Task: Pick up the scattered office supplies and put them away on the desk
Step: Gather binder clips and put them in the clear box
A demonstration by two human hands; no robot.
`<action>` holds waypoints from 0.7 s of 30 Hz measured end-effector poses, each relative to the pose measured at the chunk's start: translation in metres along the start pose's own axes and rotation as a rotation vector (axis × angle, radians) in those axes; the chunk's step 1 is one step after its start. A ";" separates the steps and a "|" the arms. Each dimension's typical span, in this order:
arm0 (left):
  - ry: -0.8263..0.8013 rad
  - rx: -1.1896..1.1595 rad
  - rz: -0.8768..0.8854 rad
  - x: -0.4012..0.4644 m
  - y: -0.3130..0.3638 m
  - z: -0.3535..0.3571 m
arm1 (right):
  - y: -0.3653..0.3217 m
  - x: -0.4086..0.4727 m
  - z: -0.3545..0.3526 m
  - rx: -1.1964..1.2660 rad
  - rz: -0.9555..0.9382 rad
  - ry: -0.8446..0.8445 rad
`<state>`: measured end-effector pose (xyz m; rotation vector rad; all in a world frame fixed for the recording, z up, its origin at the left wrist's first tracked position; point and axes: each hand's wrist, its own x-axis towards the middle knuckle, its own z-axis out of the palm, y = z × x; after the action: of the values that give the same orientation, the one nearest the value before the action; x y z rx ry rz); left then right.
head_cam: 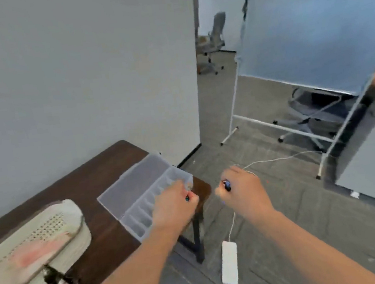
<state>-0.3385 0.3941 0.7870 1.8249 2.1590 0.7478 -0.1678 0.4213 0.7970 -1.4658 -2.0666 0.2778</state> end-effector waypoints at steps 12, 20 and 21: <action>-0.029 -0.108 -0.355 0.069 -0.131 0.001 | -0.069 0.111 0.158 0.062 -0.115 -0.242; -0.056 0.038 -0.379 0.076 -0.145 0.043 | -0.034 0.140 0.221 0.027 -0.271 -0.495; -0.068 0.075 -0.356 0.078 -0.143 0.047 | -0.029 0.143 0.224 0.012 -0.313 -0.533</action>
<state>-0.4550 0.4661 0.6868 1.4125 2.4004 0.5235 -0.3500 0.5773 0.6782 -1.1136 -2.6675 0.6025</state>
